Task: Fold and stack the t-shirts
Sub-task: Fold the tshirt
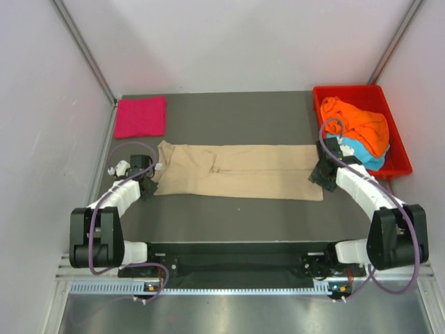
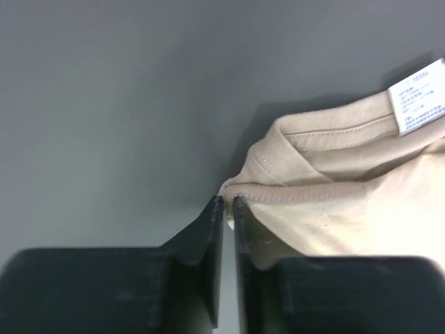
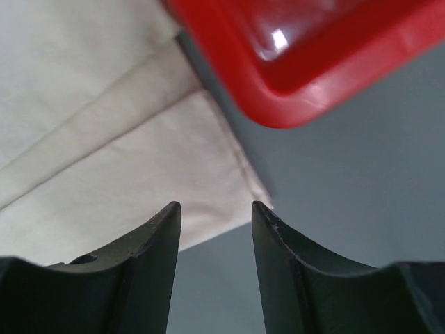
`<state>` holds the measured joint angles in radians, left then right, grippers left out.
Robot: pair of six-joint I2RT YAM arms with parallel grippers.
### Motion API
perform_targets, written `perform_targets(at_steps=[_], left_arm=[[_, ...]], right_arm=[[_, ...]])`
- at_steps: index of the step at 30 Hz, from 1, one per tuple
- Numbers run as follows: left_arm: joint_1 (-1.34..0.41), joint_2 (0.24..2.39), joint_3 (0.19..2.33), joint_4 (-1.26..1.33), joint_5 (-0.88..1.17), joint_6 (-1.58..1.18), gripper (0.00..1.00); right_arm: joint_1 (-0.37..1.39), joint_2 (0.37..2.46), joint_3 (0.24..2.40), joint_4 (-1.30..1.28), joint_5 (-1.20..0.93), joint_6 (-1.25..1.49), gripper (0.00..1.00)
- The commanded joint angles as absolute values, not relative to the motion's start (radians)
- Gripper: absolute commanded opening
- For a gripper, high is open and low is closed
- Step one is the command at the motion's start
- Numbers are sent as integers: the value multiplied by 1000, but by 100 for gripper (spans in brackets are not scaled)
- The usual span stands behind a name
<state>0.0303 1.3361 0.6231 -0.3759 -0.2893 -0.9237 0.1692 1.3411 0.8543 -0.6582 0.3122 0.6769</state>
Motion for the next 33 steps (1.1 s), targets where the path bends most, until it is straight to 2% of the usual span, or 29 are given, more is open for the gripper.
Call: perform_targets(at_steps=[1,2,4,15,17,19,21,22,23,24,30,33], left_arm=[[37,1353,630,-354,-359,-900,11],[37,1341,620,-350,-360,-896,6],[37,1325,608,-327,-357,-887,4],[37,1282,635,-376,-377,-879,6],[35,1275,630,-371,-379,-879,5],[37,1276,630,-370,-380,-877,3],[37,1284,635,-367,-388,-871,3],[35,1292,638,-367,-396,-868,3],[37,1310,644,-370,-402,-868,3],[38,1319,649,-373,-406,-868,2],[41,1393,707,-399,-434,-855,0],[64,1398,747,-432,-520,-845,0]], right_arm=[[111,1290,782,-658,341,729,46],[107,1287,763,-652,341,729,46],[101,1284,744,-609,334,726,46],[101,1367,689,-495,311,736,44],[101,1367,670,-512,324,741,40],[101,1355,655,-523,328,738,30],[101,1339,632,-531,333,723,19],[103,1318,624,-535,333,718,9],[101,1306,609,-543,327,713,3],[101,1290,601,-551,328,715,0],[117,1192,529,-568,233,759,0],[133,1180,515,-620,207,776,0]])
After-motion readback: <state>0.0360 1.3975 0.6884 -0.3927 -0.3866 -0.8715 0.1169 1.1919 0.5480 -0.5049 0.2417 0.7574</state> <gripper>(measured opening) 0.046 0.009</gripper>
